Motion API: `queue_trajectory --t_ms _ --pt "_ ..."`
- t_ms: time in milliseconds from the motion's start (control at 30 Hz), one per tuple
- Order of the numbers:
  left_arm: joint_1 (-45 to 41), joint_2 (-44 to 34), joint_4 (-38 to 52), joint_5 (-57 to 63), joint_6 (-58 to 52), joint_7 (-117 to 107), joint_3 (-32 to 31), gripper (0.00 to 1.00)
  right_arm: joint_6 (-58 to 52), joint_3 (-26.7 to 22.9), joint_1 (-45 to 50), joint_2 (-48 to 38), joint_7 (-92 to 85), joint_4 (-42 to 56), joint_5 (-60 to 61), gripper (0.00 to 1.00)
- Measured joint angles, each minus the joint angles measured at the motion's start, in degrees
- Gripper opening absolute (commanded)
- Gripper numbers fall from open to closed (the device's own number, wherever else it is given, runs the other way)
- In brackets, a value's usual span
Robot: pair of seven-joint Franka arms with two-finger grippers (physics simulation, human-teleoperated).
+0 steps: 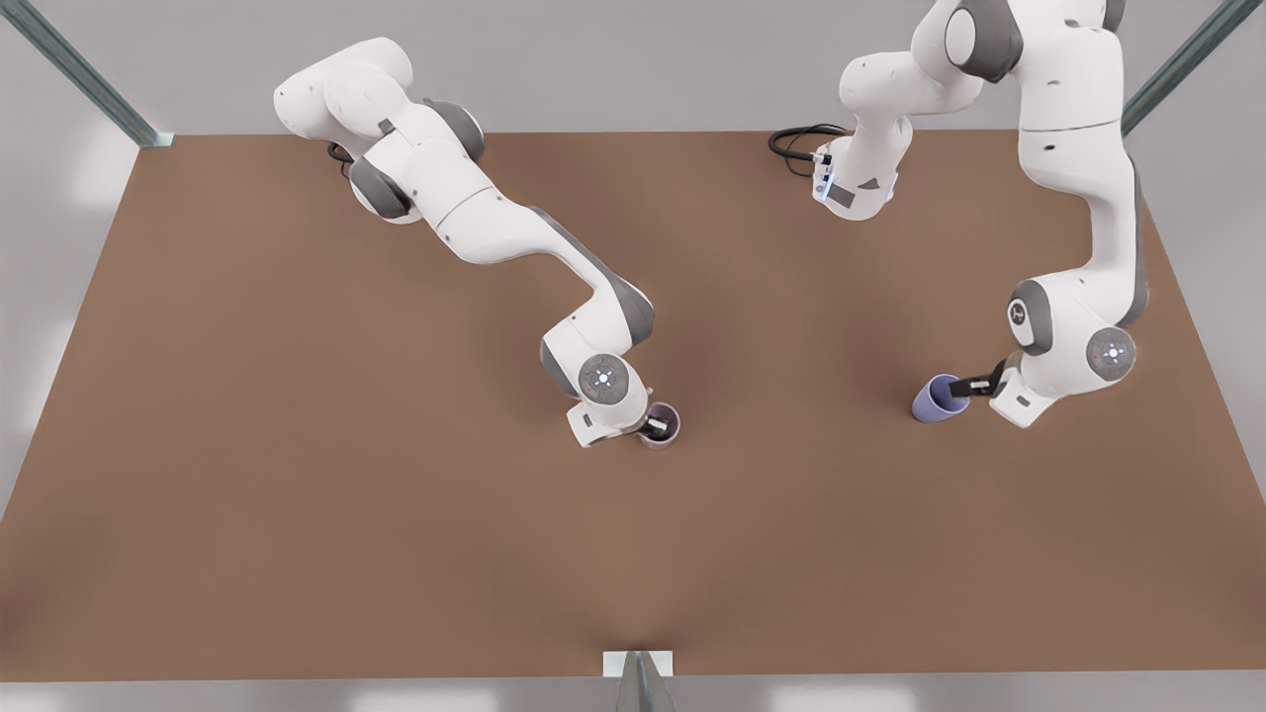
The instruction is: Stack the cups, with the pink cup at the bottom and the purple cup at the top
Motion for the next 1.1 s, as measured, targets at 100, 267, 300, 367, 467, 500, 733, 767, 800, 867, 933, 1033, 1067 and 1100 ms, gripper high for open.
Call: queue_trajectory --t_ms 100,267,300,367,467,500,733,767,800,867,933,1033,1067,1100 --pt "0.0 0.8 -1.3 -0.2 1.6 0.4 0.0 1.0 -0.1 -0.1 0.2 -0.4 1.7 0.0 0.1 0.51" --pt "0.0 3.0 -1.4 -2.3 3.3 0.9 0.0 0.64 -0.7 -0.2 0.1 -0.9 3.9 0.0 0.3 0.53" --pt "0.0 3.4 -1.4 -2.5 3.5 1.0 0.0 0.57 -0.8 -0.2 0.1 -1.2 4.2 0.0 0.4 0.53" --pt "0.0 3.7 -1.4 -3.1 3.8 1.0 0.0 0.44 -1.5 -0.2 0.1 -1.9 4.9 0.5 0.4 0.53" --pt "0.0 3.8 -1.4 -4.3 4.1 1.1 0.0 0.29 -2.4 -0.2 -0.1 -3.4 5.7 0.4 0.5 0.54" --pt "0.0 3.9 -1.4 -4.5 4.2 1.2 0.0 0.25 -2.8 -0.4 -0.3 -4.6 5.9 0.1 0.5 0.58" --pt "-0.3 2.6 0.4 -4.9 3.5 1.0 -0.1 0.22 -7.7 -8.0 -18.1 -42.1 -2.6 -28.4 -0.3 1.0" --pt "-0.4 2.5 1.7 -4.9 3.0 1.0 -0.3 0.22 -9.5 -6.4 -25.1 -45.0 -5.2 -29.6 -0.4 1.0" --pt "-0.6 2.3 3.3 -4.9 2.2 0.9 -0.5 0.22 -11.3 -4.7 -31.3 -46.7 -7.9 -30.0 -1.6 1.0" --pt "-2.4 1.5 6.3 -4.9 0.3 0.4 -0.8 0.22 -14.2 -2.9 -39.1 -48.3 -13.2 -30.1 -5.2 1.0" --pt "-5.1 1.1 10.5 -4.9 -2.4 -0.3 -1.1 0.22 -16.8 -2.5 -41.0 -49.0 -18.2 -28.7 -7.4 1.0" --pt "-7.3 0.6 15.5 -5.0 -6.6 -2.4 -5.2 0.22 -19.2 -2.5 -40.5 -47.8 -24.8 -26.9 -8.9 1.0" --pt "-7.5 0.5 16.7 -5.0 -7.8 -3.5 -7.6 0.22 -19.7 -2.6 -41.1 -46.8 -26.8 -25.7 -9.1 1.0" --pt "-7.6 0.5 17.6 -5.0 -8.8 -4.7 -10.1 0.22 -20.1 -2.6 -41.6 -46.0 -28.6 -24.3 -9.2 1.0"
